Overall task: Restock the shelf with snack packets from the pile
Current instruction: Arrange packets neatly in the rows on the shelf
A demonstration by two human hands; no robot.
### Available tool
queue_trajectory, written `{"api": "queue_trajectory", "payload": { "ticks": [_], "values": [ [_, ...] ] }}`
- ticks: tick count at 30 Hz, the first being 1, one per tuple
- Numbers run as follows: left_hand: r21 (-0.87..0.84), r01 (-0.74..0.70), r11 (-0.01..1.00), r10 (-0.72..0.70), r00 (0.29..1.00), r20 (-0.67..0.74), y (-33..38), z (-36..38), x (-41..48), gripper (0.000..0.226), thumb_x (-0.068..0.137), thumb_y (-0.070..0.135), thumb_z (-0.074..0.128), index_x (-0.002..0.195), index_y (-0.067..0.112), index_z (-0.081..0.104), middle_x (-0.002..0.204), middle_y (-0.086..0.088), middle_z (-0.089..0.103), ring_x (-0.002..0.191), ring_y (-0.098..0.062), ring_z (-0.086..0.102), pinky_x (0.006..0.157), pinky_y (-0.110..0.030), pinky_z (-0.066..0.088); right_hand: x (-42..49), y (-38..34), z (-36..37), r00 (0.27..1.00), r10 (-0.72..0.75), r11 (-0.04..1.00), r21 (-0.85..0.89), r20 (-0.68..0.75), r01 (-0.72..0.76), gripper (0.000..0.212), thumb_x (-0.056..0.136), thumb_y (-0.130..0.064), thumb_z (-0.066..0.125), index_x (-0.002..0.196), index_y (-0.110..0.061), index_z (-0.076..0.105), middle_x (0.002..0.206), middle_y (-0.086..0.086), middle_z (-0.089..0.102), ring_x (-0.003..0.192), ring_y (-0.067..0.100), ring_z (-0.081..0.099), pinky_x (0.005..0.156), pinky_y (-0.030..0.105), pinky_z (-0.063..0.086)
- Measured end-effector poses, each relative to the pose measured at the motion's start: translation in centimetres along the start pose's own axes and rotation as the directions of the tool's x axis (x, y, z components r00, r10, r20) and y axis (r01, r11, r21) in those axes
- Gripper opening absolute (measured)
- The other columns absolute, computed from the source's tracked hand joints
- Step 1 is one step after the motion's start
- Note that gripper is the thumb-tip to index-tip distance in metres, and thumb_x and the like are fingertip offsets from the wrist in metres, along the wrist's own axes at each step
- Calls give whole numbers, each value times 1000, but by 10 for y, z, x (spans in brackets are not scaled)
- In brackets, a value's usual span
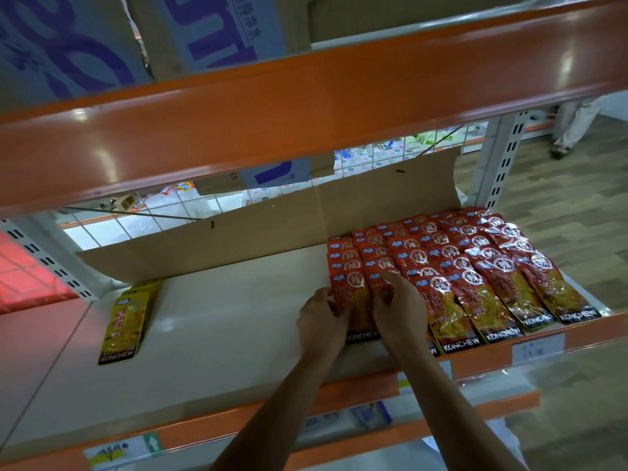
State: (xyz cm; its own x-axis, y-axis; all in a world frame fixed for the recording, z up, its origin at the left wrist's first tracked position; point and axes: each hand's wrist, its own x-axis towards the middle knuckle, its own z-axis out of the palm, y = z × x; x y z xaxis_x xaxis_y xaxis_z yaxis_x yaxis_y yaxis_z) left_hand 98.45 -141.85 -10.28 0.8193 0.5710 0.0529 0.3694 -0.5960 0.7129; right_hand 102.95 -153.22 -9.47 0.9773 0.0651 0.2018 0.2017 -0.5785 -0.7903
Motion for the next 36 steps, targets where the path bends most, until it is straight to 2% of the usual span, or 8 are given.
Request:
{"api": "queue_trajectory", "payload": {
  "ticks": [6,10,19,24,27,30,33,36],
  "values": [
    [73,-16,997,15,1000,18,1,-2,2,53,87,47,64,131,20,54,120,0,65,101,-13,65,90,-30,53,-3,-1,1,1000,-18,1000,7,24,18,33,92,-16,56,125,-13,55,117,4,62,108,20,57,84,25,43],
    [60,-10,998,8,1000,26,-1,-7,3,50,89,45,61,131,18,55,116,-1,67,98,-13,65,89,-28,52,-8,-7,4,998,-60,997,-43,25,61,35,92,-23,58,127,-17,54,122,1,59,112,19,52,92,32,43],
    [106,-66,992,72,996,-56,-30,-50,-1,38,94,37,56,129,20,57,116,0,66,101,-10,63,85,-21,47,-38,-43,39,959,-240,958,-123,149,259,38,88,-7,54,126,-4,56,130,13,57,126,27,46,106,36,36],
    [220,-106,970,133,985,-108,-72,-98,-11,39,96,36,52,131,18,56,124,-2,62,109,-14,60,91,-26,46,-67,-77,78,928,-276,939,-134,252,316,41,93,-13,49,134,-8,51,141,10,50,136,24,37,114,34,28],
    [287,-68,956,117,981,-155,-108,-139,-20,41,96,35,49,132,17,55,129,-4,59,115,-20,55,98,-30,42,-96,-112,110,896,-309,927,-109,318,358,42,96,-18,46,138,-9,47,145,9,46,138,21,34,117,32,22],
    [328,-10,944,85,973,-215,-150,-186,-32,40,95,32,50,131,15,56,127,-8,60,115,-25,55,94,-33,43,-131,-153,143,852,-359,911,-58,382,409,43,95,-17,47,137,-7,48,145,11,45,138,22,35,117,31,21],
    [340,58,939,40,961,-274,-192,-232,-47,37,94,32,52,127,16,59,122,-9,62,111,-29,56,90,-36,45,-168,-193,176,820,-394,895,-27,415,444,43,92,-13,51,134,-4,51,142,14,48,135,25,38,116,33,22],
    [344,95,934,24,945,-327,-236,-273,-63,36,93,31,53,124,15,60,121,-9,64,111,-29,56,91,-37,46,-205,-227,208,778,-460,862,5,428,507,38,89,-11,55,126,-6,58,131,16,57,124,31,48,107,36,32]
  ]
}}
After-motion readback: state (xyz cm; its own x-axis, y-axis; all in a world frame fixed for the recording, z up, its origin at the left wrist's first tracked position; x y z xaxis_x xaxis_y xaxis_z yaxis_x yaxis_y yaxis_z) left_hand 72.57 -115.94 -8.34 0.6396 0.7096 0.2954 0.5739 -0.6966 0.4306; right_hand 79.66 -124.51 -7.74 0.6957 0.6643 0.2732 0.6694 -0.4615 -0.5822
